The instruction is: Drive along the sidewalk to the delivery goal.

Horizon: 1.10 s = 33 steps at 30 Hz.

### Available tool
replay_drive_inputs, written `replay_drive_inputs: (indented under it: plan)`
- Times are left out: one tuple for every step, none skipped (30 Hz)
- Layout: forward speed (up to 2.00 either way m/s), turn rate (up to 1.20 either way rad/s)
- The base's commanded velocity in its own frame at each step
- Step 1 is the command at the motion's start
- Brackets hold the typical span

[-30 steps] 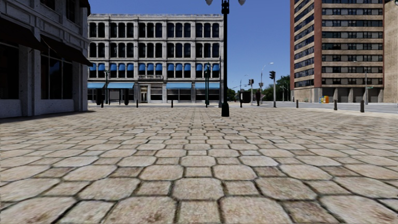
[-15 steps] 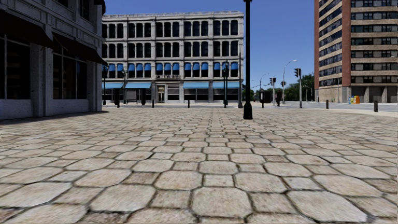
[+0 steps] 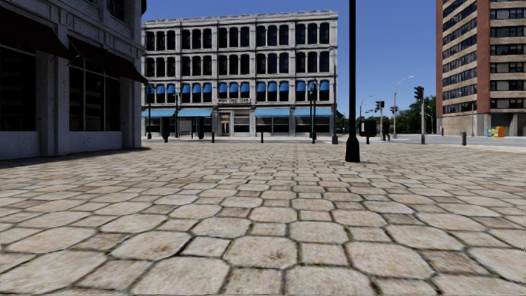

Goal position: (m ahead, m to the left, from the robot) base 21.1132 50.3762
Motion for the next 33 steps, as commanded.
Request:
replay_drive_inputs:
  plan:
    - [2.0, 0.0]
    - [2.0, 0.0]
    - [2.0, 0.0]
    - [2.0, 0.0]
    - [2.0, 0.0]
    - [2.0, 0.0]
    - [2.0, 0.0]
    - [2.0, 0.0]
    - [2.0, 0.0]
    - [2.0, 0.0]
    - [2.0, 0.0]
    - [2.0, 0.0]
    - [2.0, 0.0]
    - [2.0, 0.0]
    - [2.0, 0.0]
    - [2.0, 0.0]
    - [2.0, 0.0]
    - [2.0, 0.0]
    - [2.0, 0.0]
    - [2.0, 0.0]
    - [2.0, 0.0]
    - [2.0, 0.0]
    - [2.0, 0.0]
    - [2.0, 0.0]
    - [2.0, 0.0]
    - [2.0, 0.0]
    - [2.0, 0.0]
    - [2.0, 0.0]
    - [2.0, 0.0]
    - [2.0, 0.0]
    - [2.0, 0.0]
    - [2.0, 0.0]
    - [2.0, 0.0]
